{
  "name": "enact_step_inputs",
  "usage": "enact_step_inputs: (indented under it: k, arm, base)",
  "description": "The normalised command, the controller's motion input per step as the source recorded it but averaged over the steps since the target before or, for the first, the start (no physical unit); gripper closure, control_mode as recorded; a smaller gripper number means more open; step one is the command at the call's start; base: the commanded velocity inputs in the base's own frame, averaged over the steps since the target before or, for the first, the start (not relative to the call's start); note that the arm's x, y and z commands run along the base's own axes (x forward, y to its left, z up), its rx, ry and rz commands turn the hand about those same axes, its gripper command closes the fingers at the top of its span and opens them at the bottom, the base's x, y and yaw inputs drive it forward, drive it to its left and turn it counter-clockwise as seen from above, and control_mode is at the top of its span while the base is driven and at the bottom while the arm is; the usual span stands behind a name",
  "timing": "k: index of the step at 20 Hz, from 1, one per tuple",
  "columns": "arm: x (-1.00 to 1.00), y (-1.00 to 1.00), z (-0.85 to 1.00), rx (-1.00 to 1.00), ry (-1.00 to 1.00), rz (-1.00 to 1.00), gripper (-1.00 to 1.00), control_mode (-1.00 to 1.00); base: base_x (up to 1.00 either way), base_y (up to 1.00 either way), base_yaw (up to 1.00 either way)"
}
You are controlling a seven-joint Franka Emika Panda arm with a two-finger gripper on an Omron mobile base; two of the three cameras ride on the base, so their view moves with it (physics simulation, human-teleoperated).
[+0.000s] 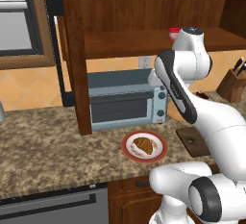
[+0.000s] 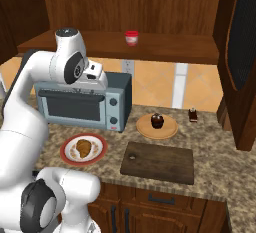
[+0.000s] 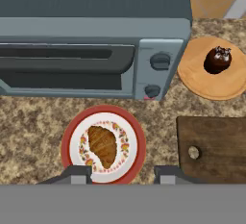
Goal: From the different types of pastries on the counter, select a croissant and place it on the cutting board. Then retrieve a jar of jam from the cabinet and place it alongside the croissant on the cutting board.
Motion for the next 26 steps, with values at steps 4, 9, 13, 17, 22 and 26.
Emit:
enact_step_inputs:
  k: [4,9,13,17,22,26]
  arm:
    - [-0.2,-0.06,0.0,0.06,-0.01,0.03,-1.0,-1.0]
    - [-0.15,-0.05,-0.05,0.02,0.0,0.05,-1.0,-1.0]
    - [-0.21,0.0,-0.22,0.0,0.0,0.15,-1.0,-1.0]
    - [-0.49,0.05,-0.35,0.0,0.0,0.13,-1.0,-1.0]
    - [-0.3,0.29,-0.36,0.0,0.0,0.09,-1.0,-1.0]
    - [-0.17,0.23,-0.44,0.0,0.01,0.08,-1.0,-1.0]
  base:
    - [0.0,0.0,0.0]
    - [0.0,0.0,0.0]
    - [0.0,0.0,0.0]
    - [0.0,0.0,0.0]
    - [0.0,0.0,0.0]
    - [0.0,0.0,0.0]
